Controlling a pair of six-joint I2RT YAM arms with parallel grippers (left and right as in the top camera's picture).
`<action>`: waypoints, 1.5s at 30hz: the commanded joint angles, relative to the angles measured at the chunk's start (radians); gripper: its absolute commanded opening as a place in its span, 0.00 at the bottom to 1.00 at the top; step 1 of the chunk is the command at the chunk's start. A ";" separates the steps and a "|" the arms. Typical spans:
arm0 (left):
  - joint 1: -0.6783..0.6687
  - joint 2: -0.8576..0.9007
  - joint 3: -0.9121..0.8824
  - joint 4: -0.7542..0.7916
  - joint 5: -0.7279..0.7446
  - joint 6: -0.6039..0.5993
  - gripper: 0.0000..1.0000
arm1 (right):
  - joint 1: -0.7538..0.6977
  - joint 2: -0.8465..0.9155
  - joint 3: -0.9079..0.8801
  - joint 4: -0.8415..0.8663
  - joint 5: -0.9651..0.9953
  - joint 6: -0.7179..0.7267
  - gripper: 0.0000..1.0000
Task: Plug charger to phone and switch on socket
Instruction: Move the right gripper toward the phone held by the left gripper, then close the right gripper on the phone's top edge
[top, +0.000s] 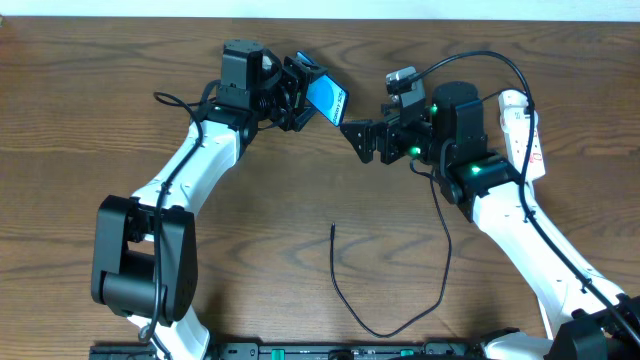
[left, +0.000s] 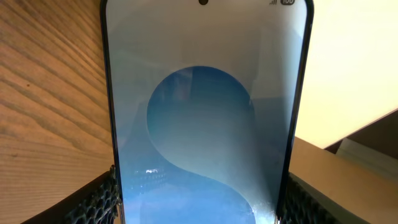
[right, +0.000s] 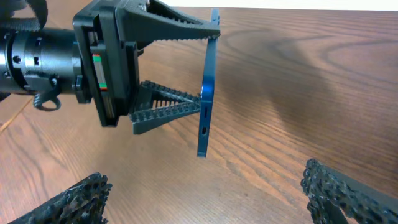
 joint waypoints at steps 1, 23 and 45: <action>-0.016 -0.040 0.027 0.010 0.011 -0.041 0.07 | 0.006 0.005 0.023 0.010 0.038 0.035 0.98; -0.088 -0.040 0.027 0.051 0.052 -0.133 0.07 | 0.008 0.065 0.023 0.041 0.043 0.075 0.94; -0.145 -0.040 0.027 0.099 0.082 -0.155 0.07 | 0.008 0.065 0.023 0.067 0.070 0.098 0.75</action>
